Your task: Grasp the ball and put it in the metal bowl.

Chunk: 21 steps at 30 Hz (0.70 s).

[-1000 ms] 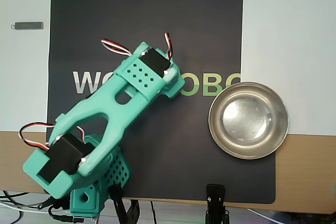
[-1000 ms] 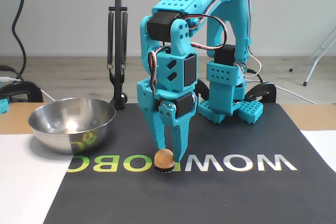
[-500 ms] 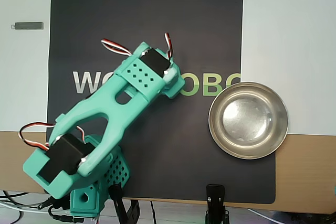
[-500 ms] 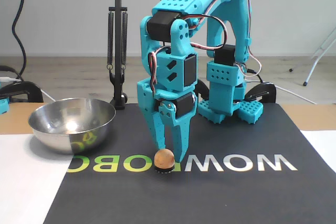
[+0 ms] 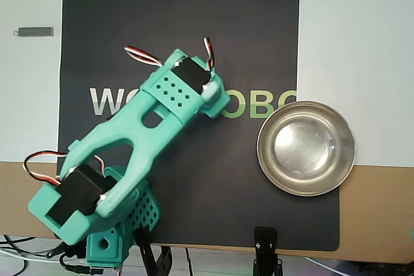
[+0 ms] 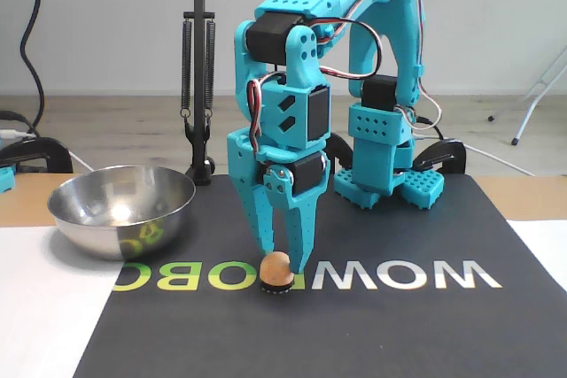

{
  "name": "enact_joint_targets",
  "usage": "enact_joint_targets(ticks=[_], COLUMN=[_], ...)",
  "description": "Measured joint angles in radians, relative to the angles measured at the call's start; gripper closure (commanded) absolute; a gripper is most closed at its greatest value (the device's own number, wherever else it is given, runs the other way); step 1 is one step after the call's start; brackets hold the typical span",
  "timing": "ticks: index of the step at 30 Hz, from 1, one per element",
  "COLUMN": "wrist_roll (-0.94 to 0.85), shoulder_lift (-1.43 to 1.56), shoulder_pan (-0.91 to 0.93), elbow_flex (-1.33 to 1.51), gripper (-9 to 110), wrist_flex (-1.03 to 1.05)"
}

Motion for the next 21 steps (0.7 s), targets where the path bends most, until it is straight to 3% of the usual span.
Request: enact_joint_targets(ticks=[21], wrist_roll=[0.0], shoulder_lift=[-0.067], shoulder_pan=[0.021], elbow_flex=[-0.077], gripper=[51], wrist_flex=[-0.008])
